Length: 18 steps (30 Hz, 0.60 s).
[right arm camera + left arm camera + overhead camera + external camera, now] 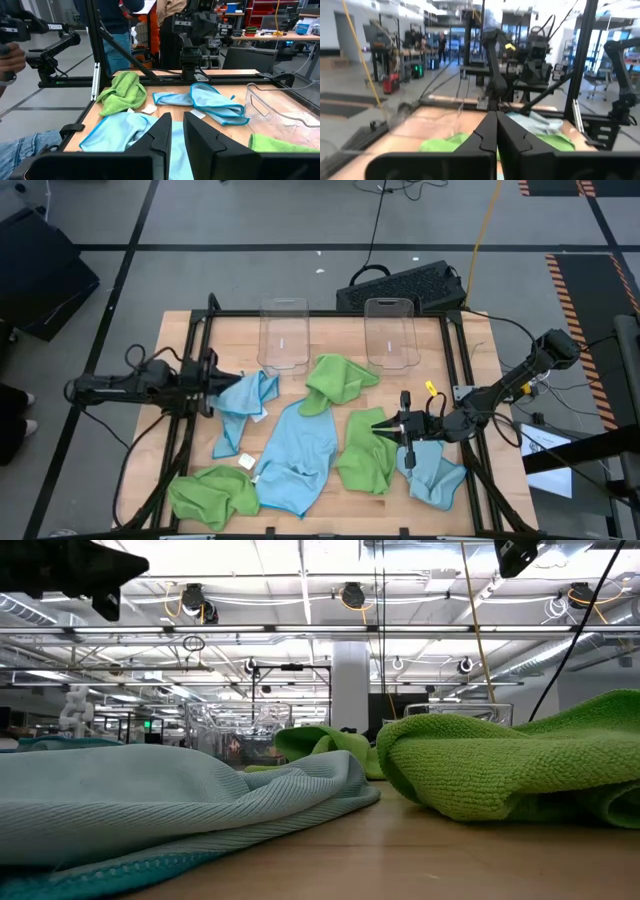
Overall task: Fold microfiber towels
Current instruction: Fold the right blue microfiber towel
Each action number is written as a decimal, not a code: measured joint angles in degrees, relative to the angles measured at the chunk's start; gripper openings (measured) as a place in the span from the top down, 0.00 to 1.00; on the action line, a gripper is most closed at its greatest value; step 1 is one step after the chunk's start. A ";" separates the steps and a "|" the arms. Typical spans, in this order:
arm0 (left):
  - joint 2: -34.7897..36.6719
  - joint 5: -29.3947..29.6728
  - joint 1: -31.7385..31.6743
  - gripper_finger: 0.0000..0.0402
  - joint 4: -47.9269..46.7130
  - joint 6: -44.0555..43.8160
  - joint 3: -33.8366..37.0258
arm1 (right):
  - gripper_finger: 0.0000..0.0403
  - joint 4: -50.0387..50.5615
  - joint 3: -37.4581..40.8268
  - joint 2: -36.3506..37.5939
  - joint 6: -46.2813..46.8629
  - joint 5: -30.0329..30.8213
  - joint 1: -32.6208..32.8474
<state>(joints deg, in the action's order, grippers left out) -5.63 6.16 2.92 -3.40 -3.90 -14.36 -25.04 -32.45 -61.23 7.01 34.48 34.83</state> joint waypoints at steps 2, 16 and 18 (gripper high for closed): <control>-0.07 0.36 0.00 0.99 -3.85 -1.22 -2.41 | 0.89 0.00 0.00 0.00 -0.18 -0.01 0.00; -14.43 0.30 0.97 1.00 -12.84 -1.41 -15.24 | 0.89 0.00 0.00 0.00 0.82 0.37 -0.04; -17.66 0.39 2.17 1.00 -11.66 -1.81 -15.36 | 0.89 0.02 0.00 0.00 1.40 0.39 -0.04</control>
<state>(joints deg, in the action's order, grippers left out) -23.28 6.55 5.09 -15.06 -5.71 -29.72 -25.02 -32.45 -61.23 8.41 34.87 34.79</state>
